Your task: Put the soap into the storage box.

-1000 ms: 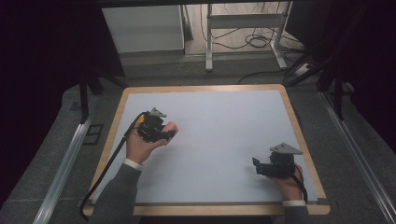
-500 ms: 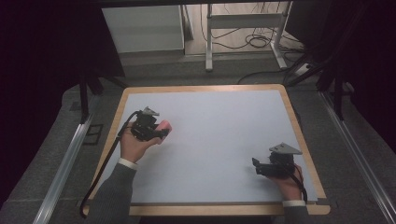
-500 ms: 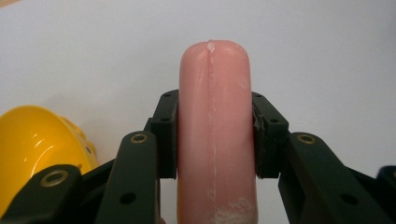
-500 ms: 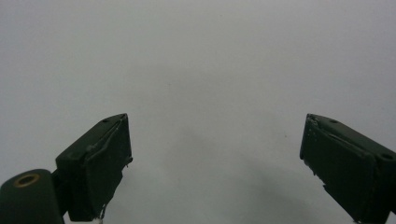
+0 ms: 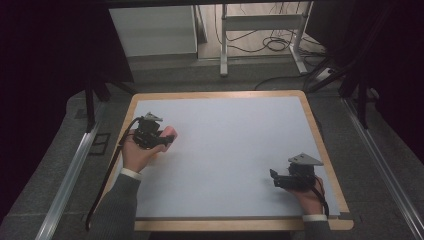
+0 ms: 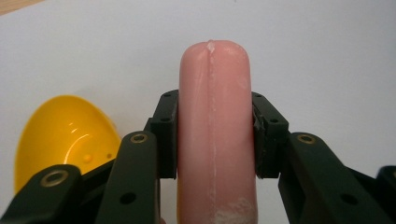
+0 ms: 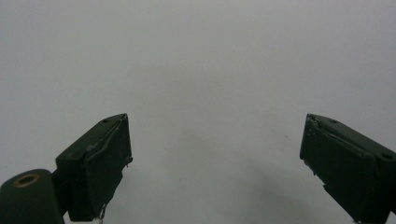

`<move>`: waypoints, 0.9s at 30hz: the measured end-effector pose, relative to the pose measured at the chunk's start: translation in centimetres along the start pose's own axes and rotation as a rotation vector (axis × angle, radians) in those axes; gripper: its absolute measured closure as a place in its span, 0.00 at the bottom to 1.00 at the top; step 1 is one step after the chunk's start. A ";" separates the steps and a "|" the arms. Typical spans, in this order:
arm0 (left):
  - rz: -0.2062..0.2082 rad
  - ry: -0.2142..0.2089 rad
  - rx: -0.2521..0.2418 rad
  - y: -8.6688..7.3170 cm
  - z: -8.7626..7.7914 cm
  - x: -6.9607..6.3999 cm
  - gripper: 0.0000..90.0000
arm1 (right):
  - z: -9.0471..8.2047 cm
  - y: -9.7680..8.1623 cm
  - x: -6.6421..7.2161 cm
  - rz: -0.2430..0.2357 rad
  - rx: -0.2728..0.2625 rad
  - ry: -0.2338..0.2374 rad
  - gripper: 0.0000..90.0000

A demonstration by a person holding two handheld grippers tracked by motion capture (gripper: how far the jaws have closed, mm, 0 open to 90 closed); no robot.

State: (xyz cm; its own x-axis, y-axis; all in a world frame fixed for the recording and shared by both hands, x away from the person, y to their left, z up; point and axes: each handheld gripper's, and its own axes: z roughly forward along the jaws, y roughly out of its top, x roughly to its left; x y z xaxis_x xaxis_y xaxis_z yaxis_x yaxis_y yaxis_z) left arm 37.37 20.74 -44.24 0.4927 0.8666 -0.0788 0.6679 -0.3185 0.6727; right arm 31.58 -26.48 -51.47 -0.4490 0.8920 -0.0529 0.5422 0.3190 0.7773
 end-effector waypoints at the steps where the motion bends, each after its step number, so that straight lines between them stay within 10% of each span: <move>1: -0.004 0.007 -0.001 0.0 0.0 0.2 0.67 | 0.0 0.0 0.0 -0.002 0.002 0.001 0.10; 27: -0.083 0.051 -0.029 -1.1 -1.7 3.4 0.67 | 0.1 0.0 0.1 -0.004 0.005 -0.001 0.10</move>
State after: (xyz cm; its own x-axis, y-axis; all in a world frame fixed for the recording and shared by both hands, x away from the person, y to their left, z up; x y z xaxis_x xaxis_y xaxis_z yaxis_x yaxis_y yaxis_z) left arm 37.36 24.72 -44.01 0.4068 0.9083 -0.0974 0.6883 -0.2346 0.6865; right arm 31.61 -26.34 -51.58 -0.4507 0.8908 -0.0569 0.5435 0.3244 0.7742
